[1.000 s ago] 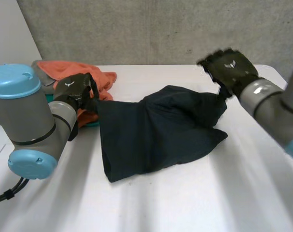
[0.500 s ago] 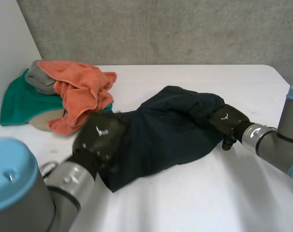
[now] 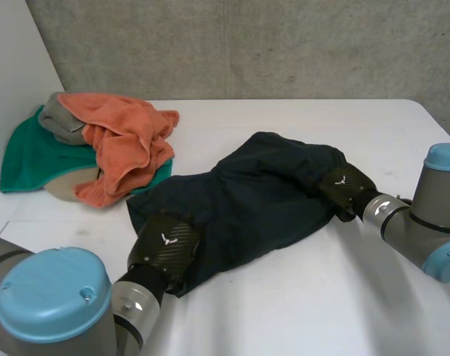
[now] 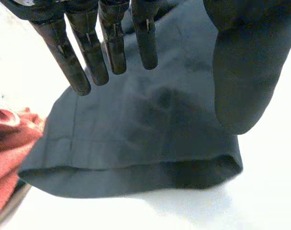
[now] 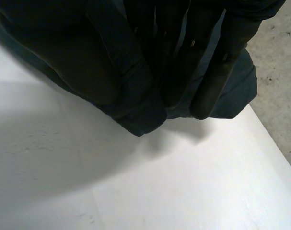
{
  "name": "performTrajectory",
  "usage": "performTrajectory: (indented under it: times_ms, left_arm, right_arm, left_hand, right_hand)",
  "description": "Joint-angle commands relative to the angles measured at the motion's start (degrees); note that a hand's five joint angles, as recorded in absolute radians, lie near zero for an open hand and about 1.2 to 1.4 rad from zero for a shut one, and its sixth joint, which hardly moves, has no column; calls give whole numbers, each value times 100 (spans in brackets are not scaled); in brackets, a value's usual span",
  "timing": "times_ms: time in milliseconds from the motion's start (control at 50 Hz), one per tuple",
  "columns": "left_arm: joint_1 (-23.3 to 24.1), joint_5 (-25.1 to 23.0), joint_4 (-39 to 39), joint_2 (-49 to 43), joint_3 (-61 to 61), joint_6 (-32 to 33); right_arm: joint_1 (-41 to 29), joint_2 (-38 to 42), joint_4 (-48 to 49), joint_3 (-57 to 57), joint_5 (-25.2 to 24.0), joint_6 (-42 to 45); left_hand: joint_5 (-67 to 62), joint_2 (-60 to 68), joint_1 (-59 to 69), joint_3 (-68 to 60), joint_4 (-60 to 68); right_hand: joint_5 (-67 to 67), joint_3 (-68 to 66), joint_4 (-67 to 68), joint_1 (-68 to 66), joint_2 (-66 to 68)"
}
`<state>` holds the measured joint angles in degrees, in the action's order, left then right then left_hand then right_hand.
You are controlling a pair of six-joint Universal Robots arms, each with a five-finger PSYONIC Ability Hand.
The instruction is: Fold the laundry.
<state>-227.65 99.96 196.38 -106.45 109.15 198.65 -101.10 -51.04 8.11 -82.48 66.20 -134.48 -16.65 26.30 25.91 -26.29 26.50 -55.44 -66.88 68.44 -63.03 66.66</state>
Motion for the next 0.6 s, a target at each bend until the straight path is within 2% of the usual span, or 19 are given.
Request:
performTrajectory:
  times_ms: [20,240,420,440,460,520,600]
  left_arm:
    - [1,-38,-12,-403,-78,-2]
    - [-7,-29,-3,-921,-429,7]
    - [-16,-12,138,-1211,-693,16]
    - [-16,-3,138,-1255,-719,33]
    - [-25,15,129,-1308,-798,112]
    - [-43,85,155,-1247,-842,296]
    - [-69,383,182,-519,-913,543]
  right_arm:
    - [-6,-205,-20,-225,7,0]
    - [-6,-301,-29,-286,103,0]
    - [3,-416,-99,-392,306,-52]
    - [3,-494,-160,-418,323,-122]
    - [12,-547,-187,-436,341,-157]
    - [21,-810,-362,-480,446,-307]
    - [38,-1380,-748,-445,630,-343]
  left_hand:
    - [-610,644,684,-646,625]
    - [-1215,1249,1289,-1251,1230]
    - [-3938,3972,4012,-3974,3953]
    - [-4357,4392,4432,-4393,4373]
    - [-5325,5360,5400,-5361,5341]
    - [-5335,5370,5409,-5371,5350]
    - [-5335,5370,5409,-5371,5350]
  right_hand:
    - [-1456,-1312,1156,-1697,1334]
    - [-1456,-1312,1156,-1697,1334]
    - [-1456,-1312,1156,-1697,1334]
    - [-1456,-1312,1156,-1697,1334]
    - [-1456,-1312,1156,-1697,1334]
    - [-1456,-1312,1156,-1697,1334]
    - [-1456,-1312,1156,-1697,1334]
